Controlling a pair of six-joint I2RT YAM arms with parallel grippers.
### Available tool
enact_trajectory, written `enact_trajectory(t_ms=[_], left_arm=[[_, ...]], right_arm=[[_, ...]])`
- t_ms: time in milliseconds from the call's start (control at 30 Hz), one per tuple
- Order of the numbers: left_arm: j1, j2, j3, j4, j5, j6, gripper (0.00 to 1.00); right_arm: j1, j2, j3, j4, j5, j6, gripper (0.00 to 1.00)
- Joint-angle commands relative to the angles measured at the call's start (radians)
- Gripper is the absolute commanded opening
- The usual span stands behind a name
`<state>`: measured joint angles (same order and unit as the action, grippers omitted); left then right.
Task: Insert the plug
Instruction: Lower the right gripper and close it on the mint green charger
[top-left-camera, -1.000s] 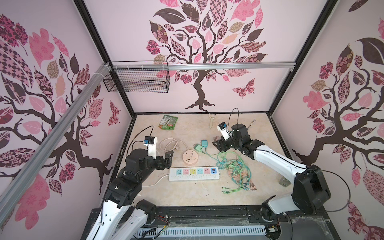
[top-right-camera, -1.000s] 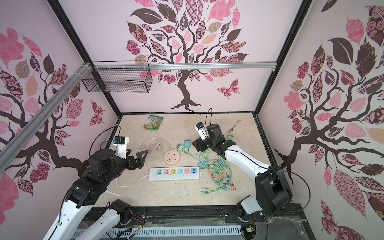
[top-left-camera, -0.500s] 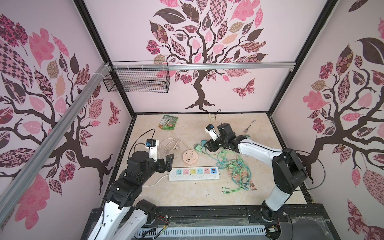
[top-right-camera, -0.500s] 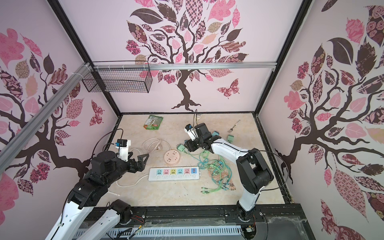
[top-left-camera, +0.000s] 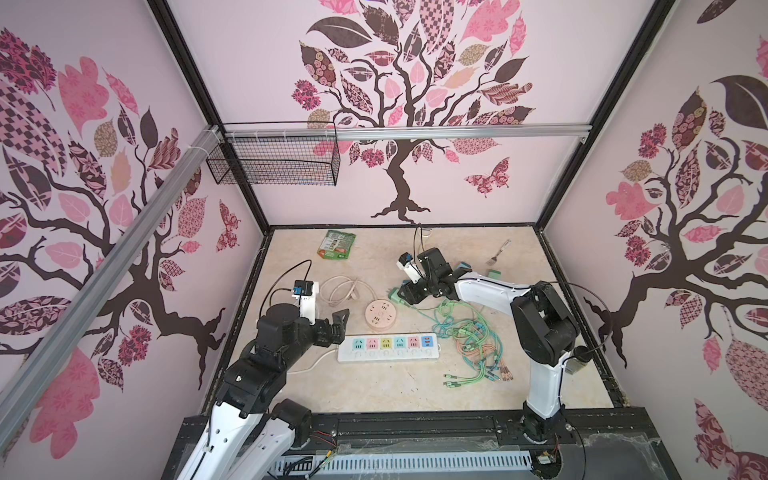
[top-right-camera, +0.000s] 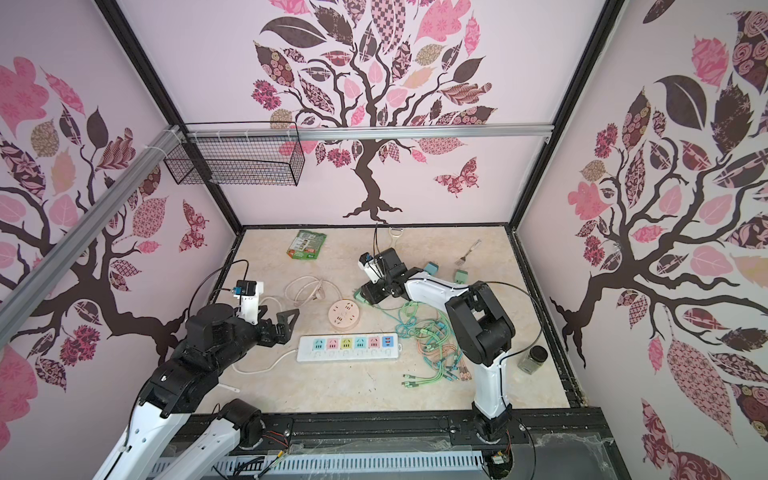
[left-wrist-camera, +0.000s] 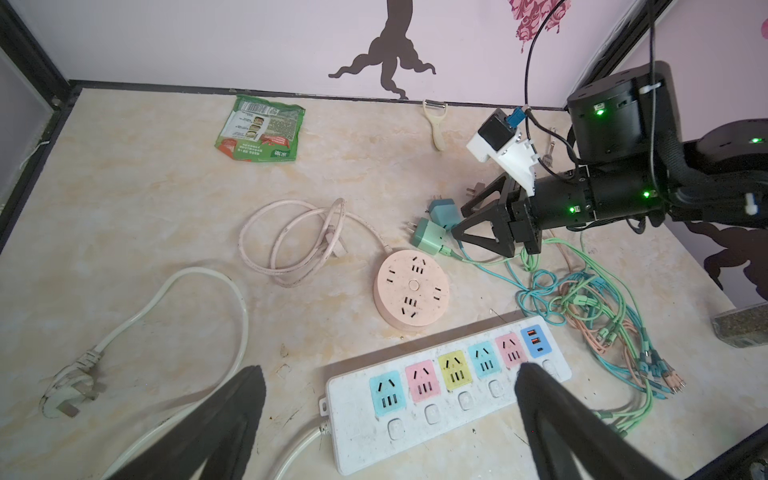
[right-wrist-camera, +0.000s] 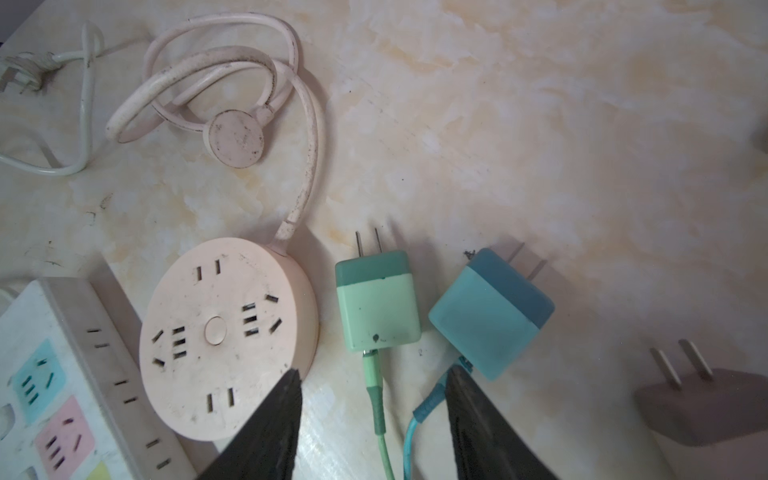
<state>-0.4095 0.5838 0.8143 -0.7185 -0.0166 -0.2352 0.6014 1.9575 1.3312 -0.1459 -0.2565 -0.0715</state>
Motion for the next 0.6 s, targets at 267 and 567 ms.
enact_trajectory(t_ms=[267, 567], left_arm=[[-0.001, -0.009, -0.024, 0.034, 0.013, -0.009, 0.98], [-0.001, -0.004, -0.024, 0.039, 0.01, -0.007, 0.98]], right_arm=[[0.014, 0.115, 0.06, -0.017, 0.024, -0.006, 0.59], [0.016, 0.147, 0.079, -0.018, 0.025, -0.019, 0.6]])
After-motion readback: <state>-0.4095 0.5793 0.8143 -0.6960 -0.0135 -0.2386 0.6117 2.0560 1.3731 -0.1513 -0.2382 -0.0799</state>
